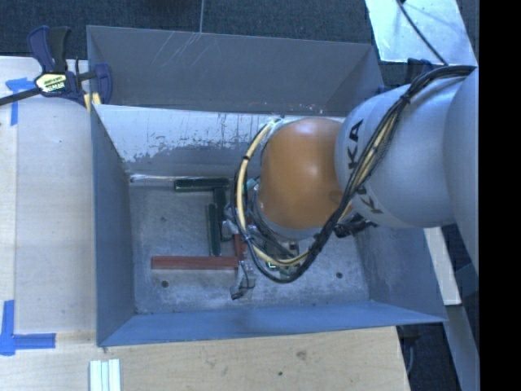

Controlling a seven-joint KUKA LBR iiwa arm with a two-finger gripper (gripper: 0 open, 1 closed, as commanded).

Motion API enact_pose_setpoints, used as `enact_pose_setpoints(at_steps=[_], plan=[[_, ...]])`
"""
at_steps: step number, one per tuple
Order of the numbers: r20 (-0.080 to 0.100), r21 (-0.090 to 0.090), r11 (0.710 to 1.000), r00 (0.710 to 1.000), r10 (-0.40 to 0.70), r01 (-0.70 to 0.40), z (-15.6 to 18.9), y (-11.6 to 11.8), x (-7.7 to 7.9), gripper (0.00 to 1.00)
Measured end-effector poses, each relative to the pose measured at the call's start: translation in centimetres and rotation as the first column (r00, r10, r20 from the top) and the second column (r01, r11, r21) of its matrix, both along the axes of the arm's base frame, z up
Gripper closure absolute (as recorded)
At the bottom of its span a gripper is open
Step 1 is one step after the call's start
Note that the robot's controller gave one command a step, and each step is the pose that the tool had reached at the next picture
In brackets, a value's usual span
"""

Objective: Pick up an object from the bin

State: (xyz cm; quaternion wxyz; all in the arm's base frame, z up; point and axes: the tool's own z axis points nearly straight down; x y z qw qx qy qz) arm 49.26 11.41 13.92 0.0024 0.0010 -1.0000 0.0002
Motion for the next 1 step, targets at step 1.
enact_pose_setpoints(at_steps=[1], plan=[[0.007, 0.001, 0.992, 0.992, 0.127, -0.127, -7.21, 4.07, 5.18, 0.00]])
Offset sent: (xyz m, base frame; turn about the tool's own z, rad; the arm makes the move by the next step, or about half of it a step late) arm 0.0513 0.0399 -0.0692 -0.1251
